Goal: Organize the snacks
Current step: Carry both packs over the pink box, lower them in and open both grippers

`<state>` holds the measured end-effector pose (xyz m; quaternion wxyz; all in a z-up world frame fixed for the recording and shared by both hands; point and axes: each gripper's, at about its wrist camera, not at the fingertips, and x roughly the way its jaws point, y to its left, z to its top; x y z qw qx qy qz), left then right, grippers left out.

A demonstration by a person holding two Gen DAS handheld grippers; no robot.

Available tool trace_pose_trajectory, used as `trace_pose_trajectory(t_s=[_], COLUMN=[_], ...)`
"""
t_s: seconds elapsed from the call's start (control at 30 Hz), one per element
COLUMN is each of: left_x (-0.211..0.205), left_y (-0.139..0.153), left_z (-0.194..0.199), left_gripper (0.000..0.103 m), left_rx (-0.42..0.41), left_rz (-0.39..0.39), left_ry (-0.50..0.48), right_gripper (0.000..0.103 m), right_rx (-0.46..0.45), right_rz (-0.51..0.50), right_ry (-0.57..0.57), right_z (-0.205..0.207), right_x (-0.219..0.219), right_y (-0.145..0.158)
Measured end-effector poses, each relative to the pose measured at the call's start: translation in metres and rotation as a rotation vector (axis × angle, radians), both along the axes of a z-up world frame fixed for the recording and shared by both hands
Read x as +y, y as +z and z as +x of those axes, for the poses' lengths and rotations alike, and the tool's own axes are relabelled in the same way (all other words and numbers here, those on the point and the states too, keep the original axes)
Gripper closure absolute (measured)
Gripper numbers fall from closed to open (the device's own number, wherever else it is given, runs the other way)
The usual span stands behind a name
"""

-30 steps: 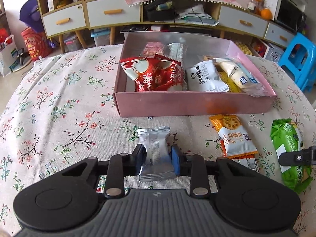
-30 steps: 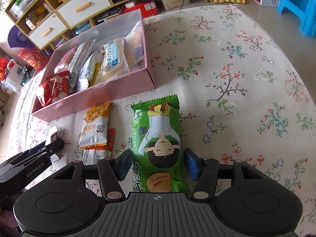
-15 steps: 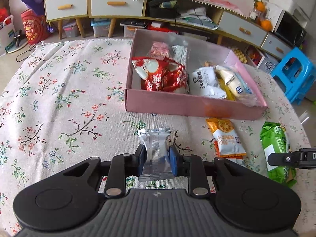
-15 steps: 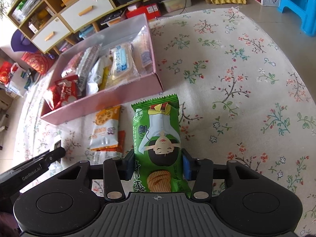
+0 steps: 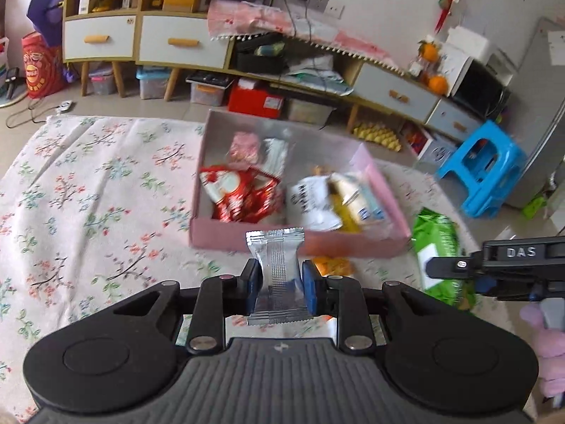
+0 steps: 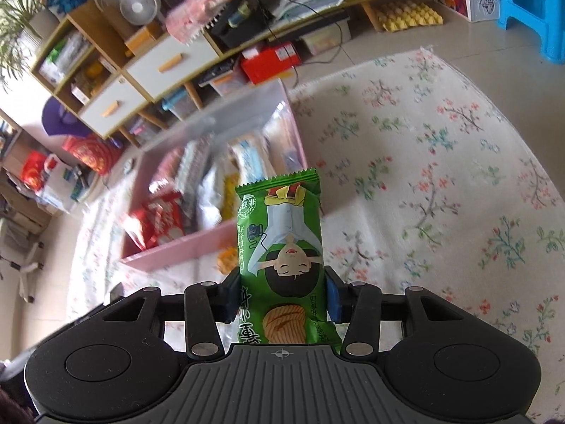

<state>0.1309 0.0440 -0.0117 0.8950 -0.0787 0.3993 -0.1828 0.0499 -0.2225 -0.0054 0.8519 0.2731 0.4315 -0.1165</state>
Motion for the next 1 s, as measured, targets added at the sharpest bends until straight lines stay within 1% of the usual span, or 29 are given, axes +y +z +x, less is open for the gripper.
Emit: trace_pose_trajectory(t_s=[0.07, 0.17, 0.3, 0.43, 0.63, 0.83, 1.0], left_x=[-0.003, -0.008, -0.021, -0.036, -0.066, -0.086, -0.090], left_y=[0.002, 0.004, 0.006, 0.005, -0.006, -0.022, -0.032], left_z=[0.008, 0.021, 0.041, 0.065, 0.099, 0.122, 0.126], left_gripper=[0.079, 0.079, 0.079, 0.079, 0.079, 0.079, 0.079], left_rx=[0.004, 0.006, -0.014, -0.018, -0.009, 0.008, 0.023], left_rz=[-0.027, -0.063, -0.048, -0.048, -0.012, 0.022, 0.057], left_ry=[-0.003, -0.010, -0.027, -0.054, -0.094, -0.117, -0.126], right_gripper=[0.058, 0.058, 0.058, 0.058, 0.058, 0.058, 0.057], right_rx=[-0.013, -0.043, -0.068, -0.106, -0.151, -0.145, -0.123], right_rz=[0.014, -0.002, -0.022, -0.032, -0.002, -0.031, -0.043], right_ry=[-0.011, -0.005, 0.011, 0.029, 0.077, 0.109, 0.124], right_z=[0.007, 0.020, 0.044, 0.072, 0.109, 0.140, 0.154], right_x=[-0.002, -0.004, -0.010, -0.019, -0.036, -0.046, -0.051], right_y=[0.005, 0.014, 0.020, 0.017, 0.003, -0.009, -0.019])
